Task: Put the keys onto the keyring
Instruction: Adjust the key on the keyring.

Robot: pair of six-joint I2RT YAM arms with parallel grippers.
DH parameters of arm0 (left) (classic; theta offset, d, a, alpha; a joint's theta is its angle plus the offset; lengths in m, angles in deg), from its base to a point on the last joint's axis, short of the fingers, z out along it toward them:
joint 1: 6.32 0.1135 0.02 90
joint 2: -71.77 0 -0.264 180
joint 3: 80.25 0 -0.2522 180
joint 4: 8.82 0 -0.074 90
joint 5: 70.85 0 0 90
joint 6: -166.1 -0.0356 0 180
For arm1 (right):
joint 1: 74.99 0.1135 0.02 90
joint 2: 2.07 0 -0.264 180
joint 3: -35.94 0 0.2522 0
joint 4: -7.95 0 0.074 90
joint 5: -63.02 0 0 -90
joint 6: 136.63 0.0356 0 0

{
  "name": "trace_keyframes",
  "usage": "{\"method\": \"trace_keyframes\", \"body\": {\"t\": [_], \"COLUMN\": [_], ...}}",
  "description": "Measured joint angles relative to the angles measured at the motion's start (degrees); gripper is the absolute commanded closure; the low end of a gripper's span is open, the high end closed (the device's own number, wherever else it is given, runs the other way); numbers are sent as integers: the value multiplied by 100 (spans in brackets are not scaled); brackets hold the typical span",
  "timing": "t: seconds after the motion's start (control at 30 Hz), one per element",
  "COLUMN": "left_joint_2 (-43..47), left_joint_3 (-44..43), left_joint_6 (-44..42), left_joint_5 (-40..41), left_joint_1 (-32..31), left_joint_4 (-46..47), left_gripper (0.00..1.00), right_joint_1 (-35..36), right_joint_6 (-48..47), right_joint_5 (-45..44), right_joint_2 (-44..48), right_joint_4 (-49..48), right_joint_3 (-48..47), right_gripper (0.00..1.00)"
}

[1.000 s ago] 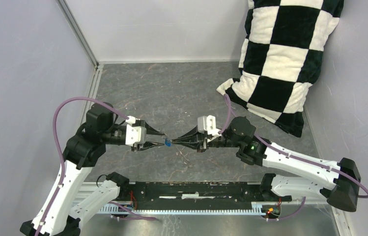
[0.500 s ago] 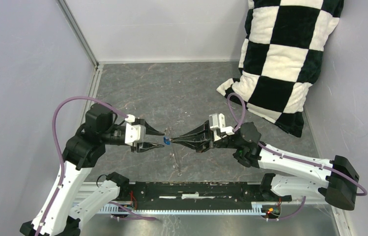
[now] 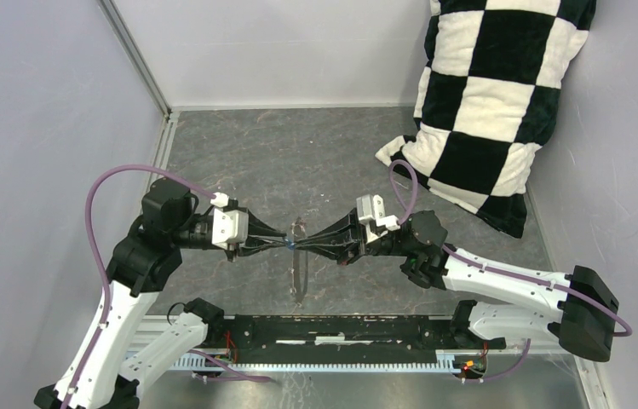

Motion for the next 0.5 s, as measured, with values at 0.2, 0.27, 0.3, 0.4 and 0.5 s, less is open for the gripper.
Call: {"method": "trace_keyframes", "body": {"t": [0.2,0.27,0.3,0.4,0.5], "left_joint_2": [-52,-94,-127,-166,-160], "left_joint_3": [0,0,-2,-4,-26], "left_joint_6": [7,2,-2,0,-2], "left_joint_5": [-192,-232,-260,-291,-267], "left_joint_1": [0,0,0,0,0], "left_joint_4": [-98,-197,-245,-319,-356], "left_gripper": [92,97,98,98,98], "right_joint_1": [-4,-4,-4,-4,-4], "right_joint_6": [22,22,20,7,-50], "right_joint_5": [-13,-46,-61,-114,-192], "right_joint_2": [2,2,4,17,74], "right_joint_4": [-85,-111,-111,-101,-7], "right_joint_3": [0,0,0,0,0], "right_gripper": [100,100,100,100,100]}}
